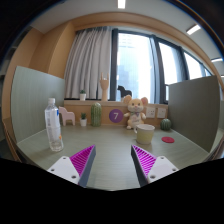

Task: Pour water

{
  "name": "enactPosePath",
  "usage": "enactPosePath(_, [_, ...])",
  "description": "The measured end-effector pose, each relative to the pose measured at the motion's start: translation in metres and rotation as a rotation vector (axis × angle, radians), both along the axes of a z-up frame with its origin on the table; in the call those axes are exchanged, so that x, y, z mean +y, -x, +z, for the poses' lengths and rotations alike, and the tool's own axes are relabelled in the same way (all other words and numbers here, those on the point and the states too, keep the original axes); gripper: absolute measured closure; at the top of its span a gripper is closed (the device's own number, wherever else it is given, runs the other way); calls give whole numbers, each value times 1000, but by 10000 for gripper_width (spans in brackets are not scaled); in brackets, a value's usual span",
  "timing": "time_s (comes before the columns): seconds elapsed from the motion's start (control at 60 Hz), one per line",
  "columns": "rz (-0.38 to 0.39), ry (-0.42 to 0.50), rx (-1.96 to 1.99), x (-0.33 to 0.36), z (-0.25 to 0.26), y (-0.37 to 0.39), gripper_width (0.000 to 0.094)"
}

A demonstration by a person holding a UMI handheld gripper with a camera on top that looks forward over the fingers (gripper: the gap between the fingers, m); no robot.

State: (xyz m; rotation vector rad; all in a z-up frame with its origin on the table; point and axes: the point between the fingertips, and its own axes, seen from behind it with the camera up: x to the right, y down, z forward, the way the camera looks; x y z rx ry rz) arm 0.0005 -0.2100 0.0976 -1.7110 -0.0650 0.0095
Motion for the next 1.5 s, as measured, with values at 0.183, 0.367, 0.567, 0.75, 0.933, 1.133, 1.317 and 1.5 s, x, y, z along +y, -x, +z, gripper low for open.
enactPosePath(0.183, [80, 8, 4, -13, -21, 90, 218])
enactPosePath(0.367, [182, -12, 70, -6, -9, 182, 210])
enactPosePath(0.567, [206, -23, 57, 33, 2, 236, 210])
enactPosePath(0.75, [190, -20, 46, 78, 5, 256, 211])
enactPosePath(0.933, [200, -34, 75, 113, 6, 275, 212])
enactPosePath(1.133, [185, -54, 41, 127, 8, 269, 445])
enactPosePath(1.317, [193, -73, 43, 130, 6, 270, 594])
enactPosePath(1.5, [181, -39, 78, 136, 8, 254, 595])
